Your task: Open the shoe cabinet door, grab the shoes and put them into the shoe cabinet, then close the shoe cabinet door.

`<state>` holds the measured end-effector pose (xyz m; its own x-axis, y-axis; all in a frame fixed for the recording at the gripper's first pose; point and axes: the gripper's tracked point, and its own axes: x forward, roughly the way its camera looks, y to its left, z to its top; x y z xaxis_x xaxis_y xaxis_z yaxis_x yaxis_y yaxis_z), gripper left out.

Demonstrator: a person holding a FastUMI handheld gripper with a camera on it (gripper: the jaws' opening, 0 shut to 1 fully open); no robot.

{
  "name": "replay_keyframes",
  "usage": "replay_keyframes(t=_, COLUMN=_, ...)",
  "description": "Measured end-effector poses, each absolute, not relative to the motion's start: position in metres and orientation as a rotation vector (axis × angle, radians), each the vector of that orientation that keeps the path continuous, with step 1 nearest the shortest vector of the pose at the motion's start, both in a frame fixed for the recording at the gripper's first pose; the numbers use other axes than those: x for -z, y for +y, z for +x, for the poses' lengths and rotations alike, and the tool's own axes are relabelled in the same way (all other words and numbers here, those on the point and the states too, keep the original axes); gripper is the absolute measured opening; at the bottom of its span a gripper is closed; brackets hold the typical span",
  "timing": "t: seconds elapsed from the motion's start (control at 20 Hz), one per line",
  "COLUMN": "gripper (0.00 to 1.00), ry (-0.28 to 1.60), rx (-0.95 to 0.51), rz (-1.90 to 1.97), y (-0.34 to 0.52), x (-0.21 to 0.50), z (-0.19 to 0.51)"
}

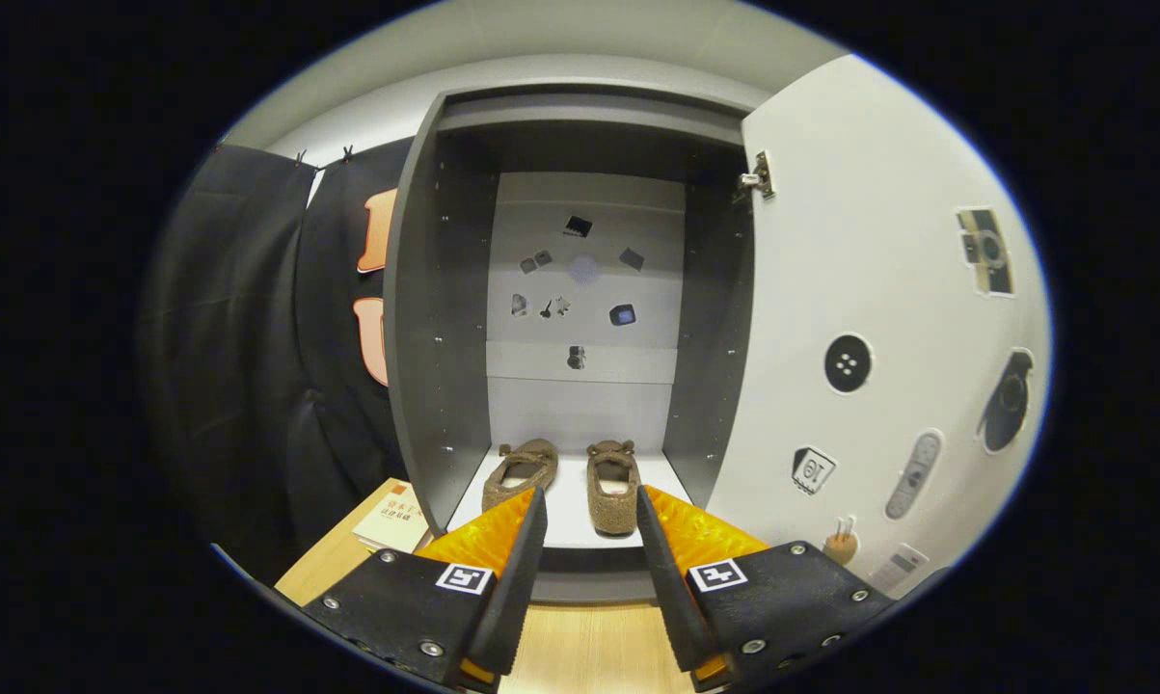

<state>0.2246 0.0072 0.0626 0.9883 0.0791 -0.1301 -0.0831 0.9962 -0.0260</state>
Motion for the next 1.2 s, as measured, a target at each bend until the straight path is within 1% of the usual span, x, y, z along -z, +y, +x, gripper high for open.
replay_keyframes(t=0.2, gripper=0.66, ry=0.121, rx=-0.035, rz=-0.045, y=-0.014, x=-0.063, z=0.185)
replay_keyframes(t=0.35, gripper=0.68, ry=0.123, rx=-0.025, rz=-0.026, y=-0.031, x=-0.064, z=0.152)
replay_keyframes(t=0.5, gripper=0.71, ry=0.125, rx=0.025, rz=-0.013, y=-0.056, x=-0.061, z=0.125)
replay_keyframes(t=0.8, gripper=0.72, ry=0.108, rx=0.099, rz=0.03, y=-0.098, x=-0.065, z=0.075)
replay_keyframes(t=1.2, gripper=0.72, ry=0.102, rx=0.204, rz=0.032, y=-0.156, x=-0.066, z=0.035)
